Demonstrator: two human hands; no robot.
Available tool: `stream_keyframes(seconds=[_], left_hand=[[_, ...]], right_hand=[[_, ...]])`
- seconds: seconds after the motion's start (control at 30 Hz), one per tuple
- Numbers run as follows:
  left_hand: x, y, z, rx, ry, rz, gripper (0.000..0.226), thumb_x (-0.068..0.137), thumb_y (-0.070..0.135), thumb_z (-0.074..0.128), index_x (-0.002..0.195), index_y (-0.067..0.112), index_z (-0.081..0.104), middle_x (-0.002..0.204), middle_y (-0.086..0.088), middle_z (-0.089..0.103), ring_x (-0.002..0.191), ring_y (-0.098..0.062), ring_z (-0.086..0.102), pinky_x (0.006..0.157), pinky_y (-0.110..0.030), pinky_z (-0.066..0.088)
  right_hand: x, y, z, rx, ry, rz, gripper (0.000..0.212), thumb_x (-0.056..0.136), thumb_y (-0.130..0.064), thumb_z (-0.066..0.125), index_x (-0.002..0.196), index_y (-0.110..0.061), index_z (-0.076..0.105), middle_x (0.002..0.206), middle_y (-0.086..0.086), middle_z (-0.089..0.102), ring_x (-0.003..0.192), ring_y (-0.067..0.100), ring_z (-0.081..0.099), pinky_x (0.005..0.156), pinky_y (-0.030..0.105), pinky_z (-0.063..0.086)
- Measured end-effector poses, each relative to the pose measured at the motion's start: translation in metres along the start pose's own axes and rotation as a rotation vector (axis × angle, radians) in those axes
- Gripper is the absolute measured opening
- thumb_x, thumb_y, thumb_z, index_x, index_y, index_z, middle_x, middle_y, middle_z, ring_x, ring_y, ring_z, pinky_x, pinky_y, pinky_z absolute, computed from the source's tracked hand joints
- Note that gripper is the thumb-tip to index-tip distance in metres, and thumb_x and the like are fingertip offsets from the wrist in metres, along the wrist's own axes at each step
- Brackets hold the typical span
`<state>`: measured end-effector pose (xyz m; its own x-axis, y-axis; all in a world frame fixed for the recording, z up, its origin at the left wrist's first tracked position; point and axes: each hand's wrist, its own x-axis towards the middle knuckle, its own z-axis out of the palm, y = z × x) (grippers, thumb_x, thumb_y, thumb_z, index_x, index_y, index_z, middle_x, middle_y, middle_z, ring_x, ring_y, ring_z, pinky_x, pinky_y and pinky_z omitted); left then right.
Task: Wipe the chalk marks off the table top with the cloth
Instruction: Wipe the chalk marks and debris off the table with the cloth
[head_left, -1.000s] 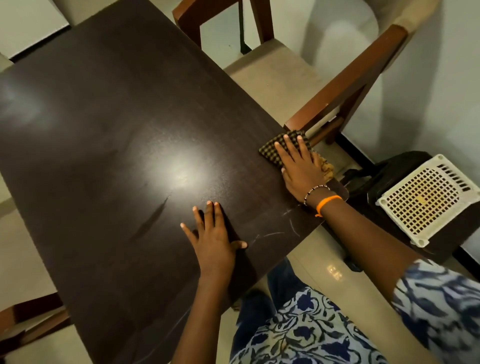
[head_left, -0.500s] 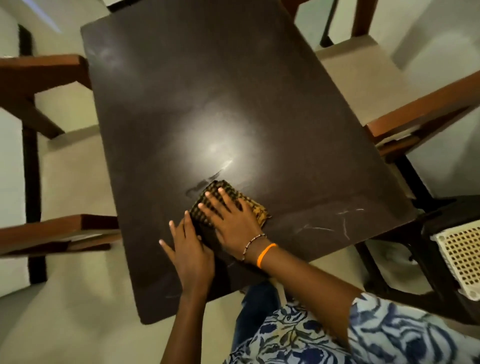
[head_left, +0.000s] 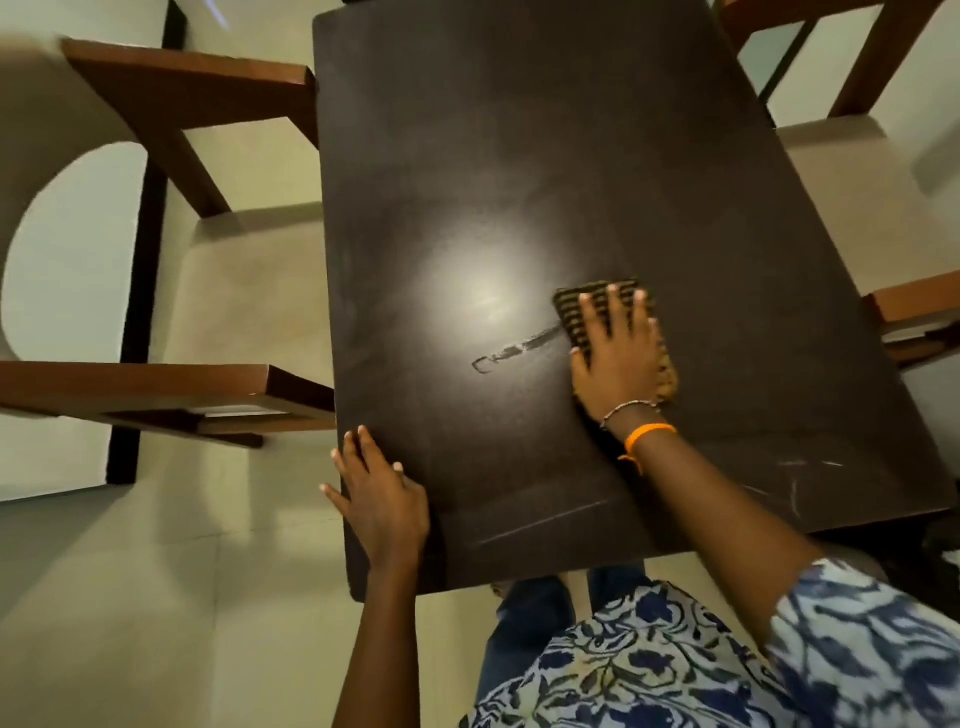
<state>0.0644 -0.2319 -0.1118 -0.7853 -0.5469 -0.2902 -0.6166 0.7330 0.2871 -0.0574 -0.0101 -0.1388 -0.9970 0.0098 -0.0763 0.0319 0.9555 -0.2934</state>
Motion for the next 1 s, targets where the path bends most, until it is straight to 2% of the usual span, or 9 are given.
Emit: stream_keyframes(seconds=[0.1,0.23,0.4,0.53,0.63,0.7,0.8,0.87,1.0], left_hand=[[0.0,-0.007,0.002,0.002,-0.006,0.007,0.06,0.096,0.014,0.041,0.148,0.007,0.011,0.157,-0.012,0.015,0.146,-0.03,0.007,0.117,-0.053,0.001],[0.0,-0.028,-0.001,0.045,-0.004,0.005,0.061,0.094,0.009,0.039,0.148,0.003,0.01,0.157,-0.013,0.016,0.146,-0.029,0.007,0.116,-0.053,0.0],[0.013,-0.042,-0.011,0.031,0.01,0.019,0.051,0.096,0.009,0.036,0.145,0.004,0.021,0.154,-0.013,0.024,0.146,-0.028,0.009,0.117,-0.051,0.001],[0.029,-0.04,-0.014,-0.069,0.056,0.01,0.036,0.096,0.008,0.038,0.132,0.006,0.044,0.138,-0.014,0.048,0.139,-0.03,0.032,0.117,-0.049,0.004],[0.04,-0.045,-0.014,-0.148,0.113,-0.031,0.028,0.095,0.007,0.043,0.118,0.006,0.058,0.12,-0.015,0.061,0.117,-0.033,0.054,0.116,-0.049,0.022],[0.045,-0.051,-0.015,-0.201,0.121,-0.009,0.023,0.094,0.008,0.045,0.111,0.005,0.061,0.111,-0.016,0.064,0.103,-0.034,0.06,0.098,-0.047,0.045],[0.049,-0.055,-0.021,-0.211,0.089,0.001,0.021,0.093,0.008,0.045,0.105,0.005,0.062,0.106,-0.015,0.065,0.093,-0.034,0.061,0.079,-0.039,0.05],[0.05,-0.053,-0.026,-0.155,0.068,0.046,0.022,0.092,0.004,0.045,0.106,0.005,0.062,0.107,-0.014,0.064,0.093,-0.034,0.062,0.079,-0.039,0.052],[0.049,-0.053,-0.035,-0.087,-0.001,0.122,0.033,0.086,-0.005,0.045,0.113,0.004,0.062,0.111,-0.013,0.06,0.094,-0.034,0.061,0.081,-0.043,0.054]], right_hand=[[-0.02,-0.081,0.028,0.083,-0.051,-0.184,0.068,0.075,-0.027,0.054,0.141,-0.017,0.039,0.151,0.017,0.03,0.14,0.044,0.02,0.112,0.056,0.017],[-0.054,-0.179,0.057,0.128,-0.285,-0.494,0.064,0.086,-0.028,0.05,0.146,-0.02,0.028,0.157,0.011,0.014,0.145,0.033,0.001,0.117,0.047,0.003],[-0.043,-0.177,0.062,0.051,-0.303,-0.676,0.061,0.088,-0.029,0.045,0.146,-0.024,0.026,0.158,0.004,0.012,0.146,0.027,0.001,0.117,0.044,0.005],[-0.008,-0.097,0.035,0.036,-0.139,-0.461,0.066,0.076,-0.033,0.037,0.141,-0.023,0.039,0.152,0.006,0.032,0.142,0.033,0.021,0.113,0.048,0.021],[0.02,-0.016,0.008,-0.02,-0.048,-0.181,0.067,0.078,-0.035,0.029,0.143,-0.019,0.034,0.153,0.01,0.027,0.142,0.038,0.016,0.112,0.055,0.021],[0.03,0.017,-0.008,-0.042,-0.006,0.025,0.064,0.082,-0.03,0.036,0.145,-0.018,0.03,0.155,0.011,0.022,0.143,0.039,0.012,0.114,0.054,0.018],[0.036,-0.003,-0.002,-0.043,0.066,0.245,0.061,0.088,-0.024,0.047,0.146,-0.02,0.028,0.156,0.011,0.019,0.143,0.038,0.007,0.116,0.051,0.014],[0.037,-0.051,0.015,-0.015,0.076,0.237,0.064,0.086,-0.024,0.049,0.146,-0.022,0.027,0.156,0.01,0.018,0.144,0.037,0.007,0.115,0.05,0.011],[0.01,-0.18,0.059,0.059,-0.067,-0.165,0.069,0.08,-0.023,0.053,0.145,-0.022,0.031,0.156,0.012,0.02,0.143,0.038,0.01,0.115,0.05,0.008]])
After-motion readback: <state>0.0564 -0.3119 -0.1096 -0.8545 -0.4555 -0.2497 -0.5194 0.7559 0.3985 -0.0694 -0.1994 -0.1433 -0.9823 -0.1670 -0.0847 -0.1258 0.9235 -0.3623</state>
